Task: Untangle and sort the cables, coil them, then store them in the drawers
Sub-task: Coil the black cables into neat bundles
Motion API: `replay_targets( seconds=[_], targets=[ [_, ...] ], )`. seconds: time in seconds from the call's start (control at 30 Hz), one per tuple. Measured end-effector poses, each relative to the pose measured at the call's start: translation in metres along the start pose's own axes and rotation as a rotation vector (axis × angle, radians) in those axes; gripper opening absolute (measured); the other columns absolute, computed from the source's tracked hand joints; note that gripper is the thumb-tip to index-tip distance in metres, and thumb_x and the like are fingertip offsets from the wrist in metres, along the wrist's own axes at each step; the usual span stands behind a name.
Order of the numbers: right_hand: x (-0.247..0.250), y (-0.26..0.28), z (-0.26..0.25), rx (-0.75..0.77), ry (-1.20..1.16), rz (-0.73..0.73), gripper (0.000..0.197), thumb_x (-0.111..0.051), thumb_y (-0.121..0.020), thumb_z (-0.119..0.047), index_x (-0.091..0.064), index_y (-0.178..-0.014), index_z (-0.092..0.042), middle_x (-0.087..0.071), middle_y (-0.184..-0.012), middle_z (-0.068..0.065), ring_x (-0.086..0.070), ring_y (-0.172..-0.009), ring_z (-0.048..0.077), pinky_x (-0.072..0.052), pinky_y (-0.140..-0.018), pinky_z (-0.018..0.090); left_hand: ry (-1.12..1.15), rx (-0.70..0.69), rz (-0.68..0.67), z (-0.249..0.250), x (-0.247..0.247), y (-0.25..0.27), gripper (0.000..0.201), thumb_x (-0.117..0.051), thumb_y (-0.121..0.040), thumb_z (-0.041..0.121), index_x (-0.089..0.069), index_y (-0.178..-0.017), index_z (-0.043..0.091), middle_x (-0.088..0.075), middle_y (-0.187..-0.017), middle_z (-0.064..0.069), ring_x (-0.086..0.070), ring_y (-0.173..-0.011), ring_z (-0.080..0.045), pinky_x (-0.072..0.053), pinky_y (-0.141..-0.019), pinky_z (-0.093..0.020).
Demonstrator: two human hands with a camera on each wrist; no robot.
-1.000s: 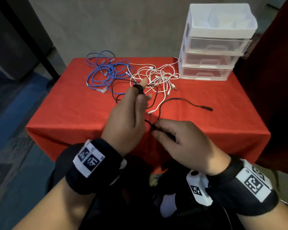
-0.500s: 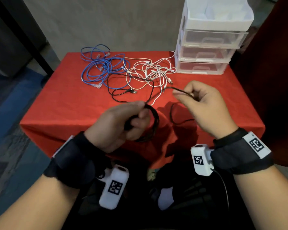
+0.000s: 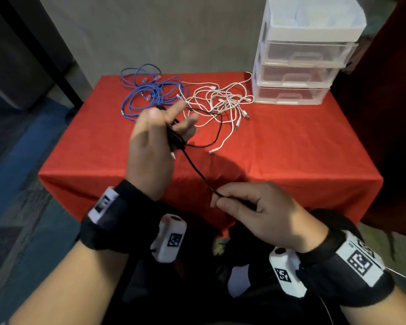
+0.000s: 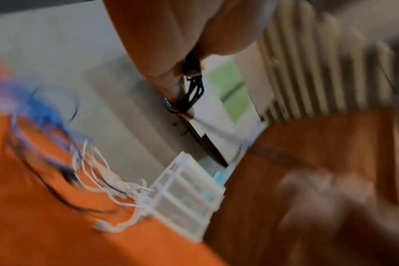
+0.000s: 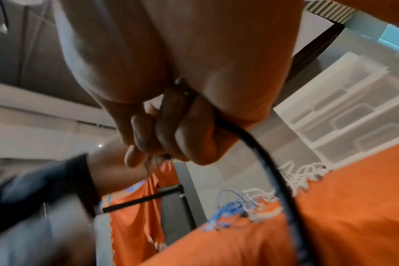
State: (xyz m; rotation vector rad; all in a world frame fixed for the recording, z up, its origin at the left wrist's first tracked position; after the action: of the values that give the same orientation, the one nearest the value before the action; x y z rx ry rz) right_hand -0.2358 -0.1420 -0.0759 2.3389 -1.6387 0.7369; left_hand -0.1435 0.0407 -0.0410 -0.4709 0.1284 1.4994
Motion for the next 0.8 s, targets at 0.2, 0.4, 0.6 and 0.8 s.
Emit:
replay_targets(
  seconds=[0.2,0.4,0.6,0.8],
  targets=[
    [0.044,-0.015,-0.017,0.107,0.116,0.26,0.008,-0.073,-0.094,-0.023,-0.08,-0.097,-0.02,-0.077,-0.091,-0.015,-0.07,-0.089,-0.003,-0.052,-0.083,0.02,-0.971,-0.231,-0.437,-0.016,-0.006,0.039,0.031,-0.034,-0.108,0.031,-0.056,-0.09,0.017,-0.058,-0.065,0.016,-0.052,-0.06,0.0,-0.045,-0.063,-0.033],
    [0.066,-0.032,0.001,0.031,-0.13,0.35,0.014,-0.077,-0.089,-0.025,-0.072,-0.083,-0.013,-0.045,-0.062,0.02,-0.035,-0.057,0.017,-0.028,-0.053,0.025,-0.242,0.325,-0.505,-0.011,-0.026,0.055,0.032,-0.037,-0.101,0.031,-0.053,-0.086,0.006,-0.046,-0.064,0.0,-0.036,-0.049,-0.006,-0.03,-0.045,-0.013],
    [0.056,-0.027,0.044,-0.125,-0.109,0.116,0.012,-0.065,-0.099,-0.017,-0.077,-0.102,-0.018,-0.075,-0.084,0.004,-0.065,-0.075,0.014,-0.048,-0.072,0.027,0.053,0.427,-0.257,-0.009,0.0,0.034,0.024,-0.04,-0.099,0.036,-0.045,-0.081,0.021,-0.031,-0.062,0.009,-0.023,-0.041,-0.001,-0.018,-0.038,-0.016],
    [0.032,-0.017,0.062,-0.162,-0.07,-0.037,0.007,-0.07,-0.096,-0.013,-0.073,-0.099,-0.018,-0.075,-0.088,0.002,-0.065,-0.078,0.014,-0.047,-0.077,0.022,0.258,0.519,-0.193,-0.009,0.006,0.036,0.027,-0.034,-0.103,0.035,-0.043,-0.081,0.022,-0.028,-0.061,0.011,-0.016,-0.042,0.0,-0.016,-0.038,-0.016]
  ],
)
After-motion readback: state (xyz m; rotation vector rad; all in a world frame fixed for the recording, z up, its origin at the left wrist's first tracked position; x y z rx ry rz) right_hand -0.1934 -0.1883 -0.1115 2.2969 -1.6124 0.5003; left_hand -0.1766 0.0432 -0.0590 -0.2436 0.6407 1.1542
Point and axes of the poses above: each hand's wrist, its own y-axis away from the middle knuckle, its own x-axis out of the back of the hand, z = x × y, the point moved 2 cm from there along -y, towards the middle knuckle
